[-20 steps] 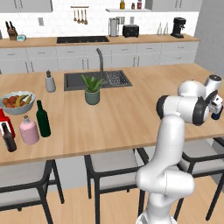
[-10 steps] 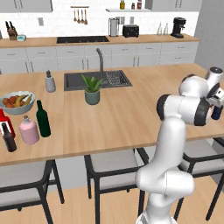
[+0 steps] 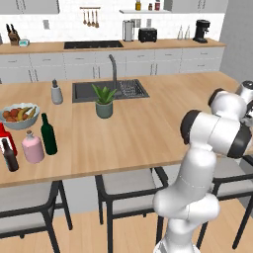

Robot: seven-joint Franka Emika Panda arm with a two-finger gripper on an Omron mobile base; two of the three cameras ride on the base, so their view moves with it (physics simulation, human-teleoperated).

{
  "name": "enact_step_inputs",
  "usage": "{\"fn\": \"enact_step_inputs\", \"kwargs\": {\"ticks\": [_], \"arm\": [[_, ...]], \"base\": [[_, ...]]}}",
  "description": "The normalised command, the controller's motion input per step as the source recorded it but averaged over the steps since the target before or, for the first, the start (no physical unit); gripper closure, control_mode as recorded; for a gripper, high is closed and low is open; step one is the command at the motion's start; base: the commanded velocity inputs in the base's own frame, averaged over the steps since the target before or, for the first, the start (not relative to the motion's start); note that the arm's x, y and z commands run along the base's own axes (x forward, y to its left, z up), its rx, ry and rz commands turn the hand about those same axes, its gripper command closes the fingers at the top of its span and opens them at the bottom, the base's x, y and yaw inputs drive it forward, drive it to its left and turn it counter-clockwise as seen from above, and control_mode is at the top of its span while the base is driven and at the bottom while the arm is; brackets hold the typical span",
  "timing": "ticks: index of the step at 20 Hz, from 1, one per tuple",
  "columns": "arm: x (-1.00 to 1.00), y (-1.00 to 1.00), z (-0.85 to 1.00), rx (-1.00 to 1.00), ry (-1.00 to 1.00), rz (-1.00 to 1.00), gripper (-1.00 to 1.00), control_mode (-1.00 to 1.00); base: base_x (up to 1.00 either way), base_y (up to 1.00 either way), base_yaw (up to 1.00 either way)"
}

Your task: Move the plastic bottles in the middle to the plastics group, and the glass bottles in the middle to the glass group.

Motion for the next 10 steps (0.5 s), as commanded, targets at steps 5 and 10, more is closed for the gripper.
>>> {"fn": "enact_step_inputs", "kwargs": {"ticks": [5,10], "arm": [[-0.61,0.39,0.05,0.00,-0.03,0.18,-1.00,-1.00],[-0.70,0.46,0.00,0.00,-0.01,0.30,-1.00,-1.00]], "base": [[0.00,0.00,0.00],[0.00,0.00,0.00]]}}
